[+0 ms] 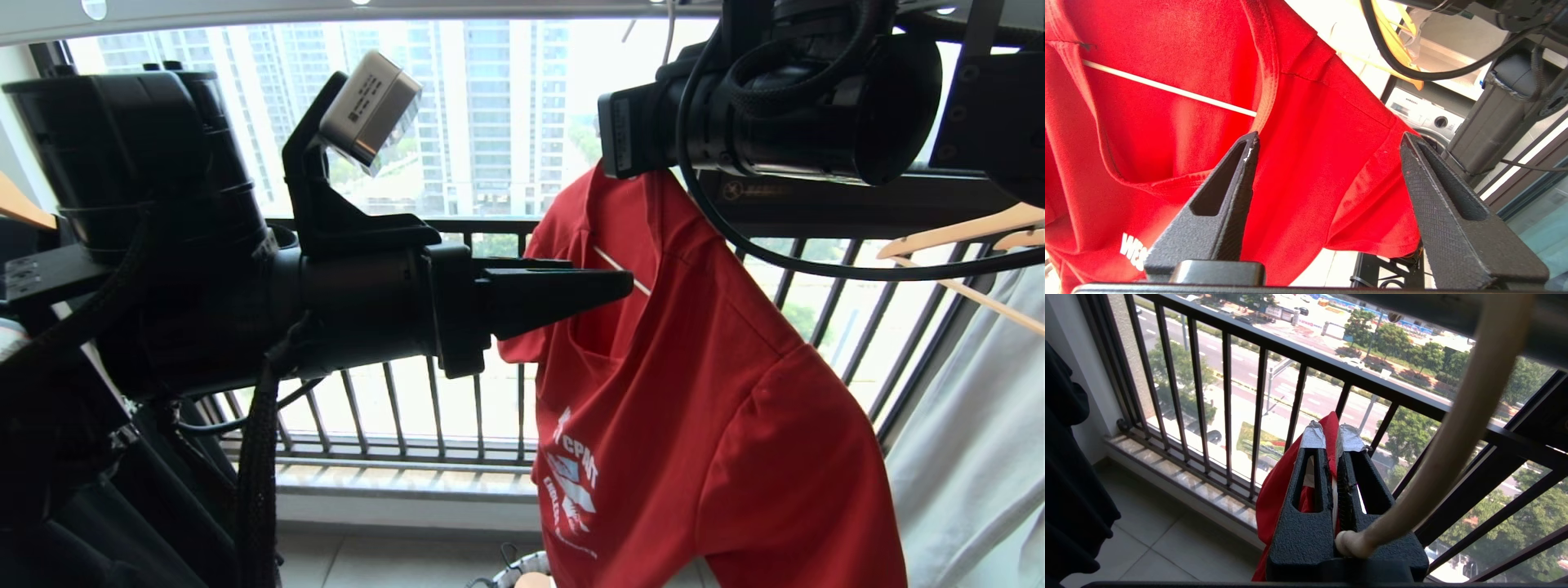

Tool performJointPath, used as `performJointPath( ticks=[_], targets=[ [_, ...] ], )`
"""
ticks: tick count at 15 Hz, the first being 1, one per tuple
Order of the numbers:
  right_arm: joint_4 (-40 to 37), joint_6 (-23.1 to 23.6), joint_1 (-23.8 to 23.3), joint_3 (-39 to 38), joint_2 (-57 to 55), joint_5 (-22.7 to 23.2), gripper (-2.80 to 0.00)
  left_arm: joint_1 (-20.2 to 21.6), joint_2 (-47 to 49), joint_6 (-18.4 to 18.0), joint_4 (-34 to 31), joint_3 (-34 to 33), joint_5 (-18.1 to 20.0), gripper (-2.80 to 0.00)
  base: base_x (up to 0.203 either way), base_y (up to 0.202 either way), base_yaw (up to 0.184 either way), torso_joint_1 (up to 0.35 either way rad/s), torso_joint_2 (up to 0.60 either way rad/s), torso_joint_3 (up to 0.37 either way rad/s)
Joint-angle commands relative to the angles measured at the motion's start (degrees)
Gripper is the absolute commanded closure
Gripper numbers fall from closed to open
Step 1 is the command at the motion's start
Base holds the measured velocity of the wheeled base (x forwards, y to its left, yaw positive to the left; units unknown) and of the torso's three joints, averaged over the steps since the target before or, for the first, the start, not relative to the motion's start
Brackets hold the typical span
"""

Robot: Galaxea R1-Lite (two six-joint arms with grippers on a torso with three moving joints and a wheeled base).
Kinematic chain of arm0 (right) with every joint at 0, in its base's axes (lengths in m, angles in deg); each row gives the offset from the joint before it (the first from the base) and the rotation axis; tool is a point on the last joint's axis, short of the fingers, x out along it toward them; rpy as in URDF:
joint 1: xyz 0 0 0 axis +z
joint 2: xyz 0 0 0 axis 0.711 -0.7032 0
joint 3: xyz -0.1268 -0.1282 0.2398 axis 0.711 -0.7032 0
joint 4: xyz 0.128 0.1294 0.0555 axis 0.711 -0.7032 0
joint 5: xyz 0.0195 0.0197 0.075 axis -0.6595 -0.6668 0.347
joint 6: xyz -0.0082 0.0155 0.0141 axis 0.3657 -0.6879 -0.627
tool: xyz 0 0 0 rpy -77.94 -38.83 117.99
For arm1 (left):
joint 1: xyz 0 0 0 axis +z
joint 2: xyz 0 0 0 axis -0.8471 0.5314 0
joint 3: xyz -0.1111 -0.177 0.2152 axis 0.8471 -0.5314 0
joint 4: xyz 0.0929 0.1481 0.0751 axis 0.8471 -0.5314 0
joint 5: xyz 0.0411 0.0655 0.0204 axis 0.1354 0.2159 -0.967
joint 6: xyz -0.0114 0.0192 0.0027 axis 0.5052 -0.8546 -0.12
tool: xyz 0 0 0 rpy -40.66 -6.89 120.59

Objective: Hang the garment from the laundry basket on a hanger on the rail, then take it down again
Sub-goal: Take the clothes off the clothes rack

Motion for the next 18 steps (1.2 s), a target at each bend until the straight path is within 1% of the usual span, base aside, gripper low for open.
performJointPath(
  ticks=[1, 2, 3, 5, 6, 9, 10, 16, 17, 18],
  targets=[
    [0.0, 0.1, 0.0, 0.1, 0.2, -0.1, 0.00, 0.2, -6.2, 0.1, -3.6, -0.8, -0.7, -2.80, 0.000, 0.000, 0.000, 0.000, 0.00, 0.000],
    [0.0, 0.1, 0.0, 0.1, 0.3, -0.1, 0.00, 1.3, -8.0, 0.0, -6.3, -1.3, -2.9, -2.80, 0.000, 0.000, 0.000, 0.000, 0.00, 0.000],
    [0.0, 0.0, 0.1, 0.1, 0.3, -0.1, 0.00, 2.5, -9.0, 0.0, -7.1, -2.1, -5.0, -2.80, 0.000, 0.000, 0.000, 0.000, 0.00, 0.000],
    [0.0, 0.0, 0.0, 0.0, 0.7, -0.1, 0.00, 4.8, -9.0, -0.1, -7.1, -3.9, -6.3, -2.80, 0.000, 0.000, 0.000, 0.000, 0.00, 0.000],
    [0.0, 0.0, 0.0, -0.1, 0.7, -0.1, 0.00, 5.4, -7.9, -0.1, -6.9, -3.9, -6.3, 0.00, 0.000, 0.000, 0.000, 0.000, 0.00, 0.000],
    [0.0, 0.0, 0.0, 0.0, 0.7, -0.1, 0.00, 9.7, -5.9, 0.5, -6.8, -0.8, -6.5, 0.00, 0.000, 0.000, 0.000, 0.000, 0.00, 0.000],
    [0.0, 0.0, 0.0, -0.1, 0.7, -0.1, 0.00, 10.3, -6.5, 0.8, -6.9, -0.7, -6.5, 0.00, 0.000, 0.000, 0.000, 0.000, 0.00, 0.000],
    [0.0, -0.1, -0.1, -2.0, 1.3, -0.4, 0.00, 10.8, -9.2, 0.5, -7.0, -0.4, -6.8, 0.00, 0.000, 0.000, 0.000, 0.000, 0.00, 0.000],
    [0.2, -0.1, -0.2, -2.2, 1.3, -0.4, -1.67, 11.1, -10.0, 0.4, -7.0, -0.4, -6.8, 0.00, 0.000, 0.000, 0.000, 0.000, 0.00, 0.000],
    [0.2, 0.0, -0.2, -2.2, 1.4, -0.4, -2.80, 11.2, -10.9, 0.5, -6.9, -0.4, -6.8, 0.00, 0.000, 0.000, 0.000, 0.000, 0.00, 0.000]
  ],
)
